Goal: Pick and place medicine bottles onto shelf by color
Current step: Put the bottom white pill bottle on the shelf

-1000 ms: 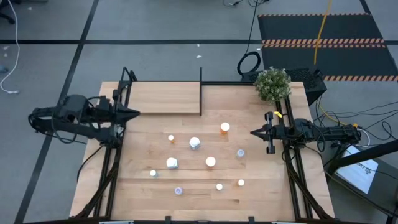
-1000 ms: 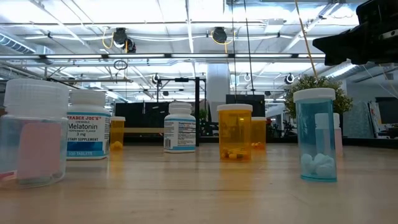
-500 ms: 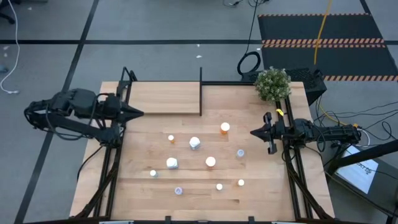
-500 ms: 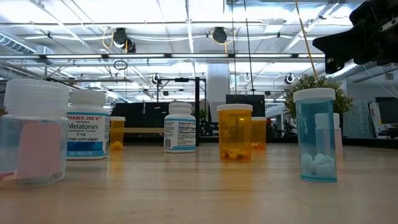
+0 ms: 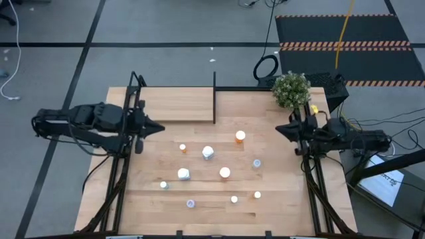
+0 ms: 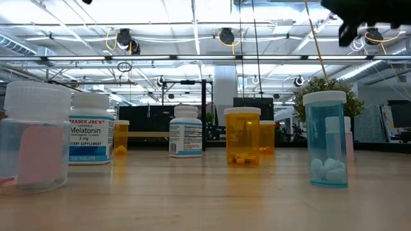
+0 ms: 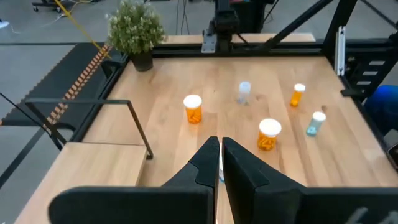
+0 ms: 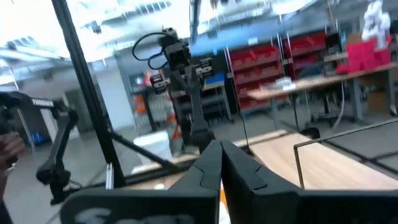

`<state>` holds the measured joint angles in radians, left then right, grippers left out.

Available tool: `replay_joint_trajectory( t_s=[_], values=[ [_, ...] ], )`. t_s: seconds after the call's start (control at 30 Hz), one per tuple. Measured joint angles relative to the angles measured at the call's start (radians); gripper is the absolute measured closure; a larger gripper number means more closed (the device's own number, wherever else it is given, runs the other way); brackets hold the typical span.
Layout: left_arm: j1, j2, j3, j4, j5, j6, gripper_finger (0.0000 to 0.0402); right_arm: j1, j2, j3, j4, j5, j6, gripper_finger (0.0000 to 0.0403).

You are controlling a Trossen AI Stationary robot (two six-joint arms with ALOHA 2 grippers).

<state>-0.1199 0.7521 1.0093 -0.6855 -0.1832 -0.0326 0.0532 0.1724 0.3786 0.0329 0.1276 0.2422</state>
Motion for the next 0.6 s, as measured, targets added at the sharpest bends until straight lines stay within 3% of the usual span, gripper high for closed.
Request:
replay_joint_trajectory(
  t_s=[0.4,0.6],
  values=[
    [0.000,0.000,-0.147,0.084,-0.002,-0.030,0.0378,0.000,0.506,0.574,-0.506,0.001,-0.019,0.0403],
    [0.001,0.000,-0.162,0.129,-0.002,-0.041,0.0378,0.001,0.669,0.678,-0.560,0.001,-0.025,0.0403]
  ],
)
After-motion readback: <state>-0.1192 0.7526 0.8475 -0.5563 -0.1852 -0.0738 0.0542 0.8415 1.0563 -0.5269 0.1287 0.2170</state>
